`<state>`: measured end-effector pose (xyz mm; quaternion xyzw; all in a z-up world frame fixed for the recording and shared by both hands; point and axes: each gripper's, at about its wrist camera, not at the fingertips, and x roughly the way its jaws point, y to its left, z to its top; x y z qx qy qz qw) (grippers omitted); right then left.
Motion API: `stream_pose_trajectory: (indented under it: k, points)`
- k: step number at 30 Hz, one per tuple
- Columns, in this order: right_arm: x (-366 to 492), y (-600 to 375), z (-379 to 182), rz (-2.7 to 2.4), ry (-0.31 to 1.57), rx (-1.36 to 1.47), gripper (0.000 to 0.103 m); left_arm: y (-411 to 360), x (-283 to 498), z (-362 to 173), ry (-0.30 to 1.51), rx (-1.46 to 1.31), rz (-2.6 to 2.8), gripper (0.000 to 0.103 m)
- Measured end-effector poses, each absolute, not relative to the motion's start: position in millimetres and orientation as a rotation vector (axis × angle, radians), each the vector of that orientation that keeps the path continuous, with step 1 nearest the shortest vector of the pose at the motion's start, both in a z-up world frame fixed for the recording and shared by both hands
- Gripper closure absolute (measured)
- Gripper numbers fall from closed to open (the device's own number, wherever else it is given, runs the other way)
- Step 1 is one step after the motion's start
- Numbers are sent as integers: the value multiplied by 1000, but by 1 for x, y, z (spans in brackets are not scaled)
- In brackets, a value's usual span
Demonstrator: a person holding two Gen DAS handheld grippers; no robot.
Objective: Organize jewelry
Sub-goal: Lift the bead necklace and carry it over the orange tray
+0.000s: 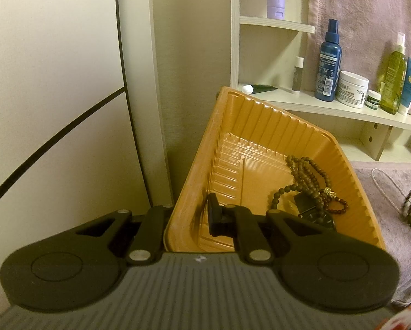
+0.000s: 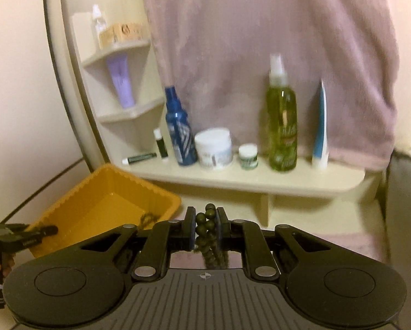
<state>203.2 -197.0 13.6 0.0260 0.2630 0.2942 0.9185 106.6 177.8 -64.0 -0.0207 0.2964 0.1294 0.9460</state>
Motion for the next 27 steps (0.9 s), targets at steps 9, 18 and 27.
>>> stream_pose_trajectory:
  k: [9,18,27]
  points:
    - [203,-199,46,614,517,43,89,178,106,-64,601,-43,263,92]
    - [207,-184,74,658,495,40,89,177,106,-64,595,-44,264,92]
    - [219,-143,110,773,438,22,89,178,107,-64,585,-49,259,93]
